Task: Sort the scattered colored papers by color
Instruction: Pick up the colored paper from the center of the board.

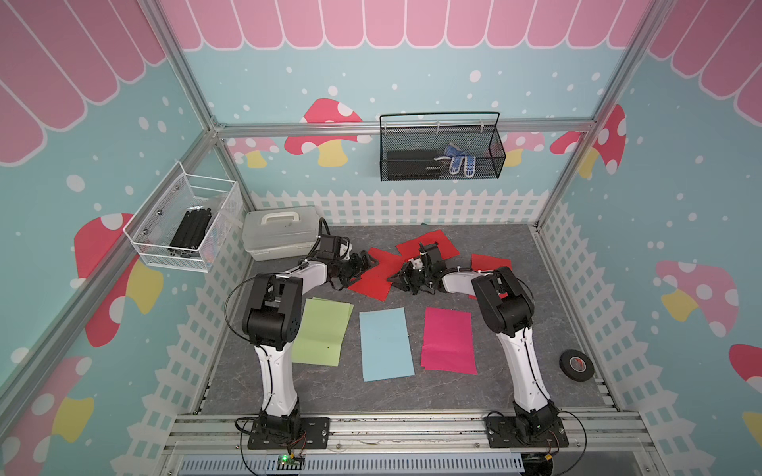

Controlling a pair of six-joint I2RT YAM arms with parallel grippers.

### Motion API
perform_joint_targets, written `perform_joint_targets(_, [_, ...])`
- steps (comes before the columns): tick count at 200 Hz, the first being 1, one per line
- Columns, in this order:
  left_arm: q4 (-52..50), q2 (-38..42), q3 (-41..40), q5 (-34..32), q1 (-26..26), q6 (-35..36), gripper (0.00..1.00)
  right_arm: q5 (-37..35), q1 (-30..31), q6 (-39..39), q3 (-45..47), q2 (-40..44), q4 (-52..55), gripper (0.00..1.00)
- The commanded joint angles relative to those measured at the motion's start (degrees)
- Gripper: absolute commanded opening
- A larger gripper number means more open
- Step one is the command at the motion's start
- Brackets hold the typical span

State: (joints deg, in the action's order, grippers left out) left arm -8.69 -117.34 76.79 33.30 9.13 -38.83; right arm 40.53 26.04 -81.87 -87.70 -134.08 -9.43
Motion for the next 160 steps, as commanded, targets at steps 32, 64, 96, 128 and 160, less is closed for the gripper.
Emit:
perform_joint_targets(32, [1.6, -1.8, -0.5, 1.5, 0.1, -0.9, 0.99, -2.3, 0.5, 8.3, -4.7, -2.7, 12.9, 0.09])
perform_joint_targets(64, [1.7, -1.5, 0.3, 2.1, 0.0, -0.9, 0.99, -2.9, 0.5, 12.6, -6.9, -3.0, 18.2, 0.03])
perform_joint_targets(96, [2.1, -0.1, 1.2, 3.2, 0.0, -1.2, 0.99, -4.5, 0.5, 19.1, -10.1, -2.9, 26.0, 0.01])
perform_joint_targets(128, [2.1, 3.2, 1.9, 3.3, -0.4, -1.5, 0.99, -7.4, 0.5, 27.0, -15.5, -3.1, 35.9, 0.0])
perform_joint_targets(160, [2.1, 6.0, 1.9, 3.4, -0.6, -1.6, 0.99, -9.2, 0.5, 33.4, -21.0, -3.4, 43.6, 0.0])
